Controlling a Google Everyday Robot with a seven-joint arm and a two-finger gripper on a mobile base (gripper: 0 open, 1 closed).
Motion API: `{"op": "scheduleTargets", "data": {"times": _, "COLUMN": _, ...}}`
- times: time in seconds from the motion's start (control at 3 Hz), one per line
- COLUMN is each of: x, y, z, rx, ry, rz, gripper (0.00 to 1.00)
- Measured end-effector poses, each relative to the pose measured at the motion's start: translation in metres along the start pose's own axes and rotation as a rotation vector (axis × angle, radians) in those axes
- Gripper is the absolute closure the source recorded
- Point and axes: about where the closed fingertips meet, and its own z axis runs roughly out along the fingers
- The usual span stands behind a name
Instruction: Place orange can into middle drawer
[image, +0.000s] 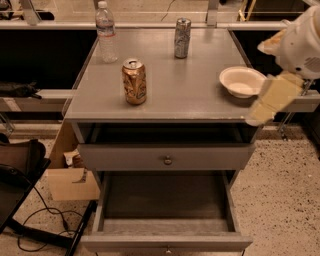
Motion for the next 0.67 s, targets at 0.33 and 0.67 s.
{"op": "scheduleTargets", "data": {"times": 0.33, "x": -0.027, "y": -0.036, "z": 0.034, "rx": 0.047, "ry": -0.217, "rz": 0.039, "gripper": 0.00}}
{"op": "scheduleTargets", "data": {"times": 0.67, "x": -0.076, "y": -0.086, "z": 0.073, "rx": 0.126, "ry": -0.528, "rz": 0.056, "gripper": 0.00}}
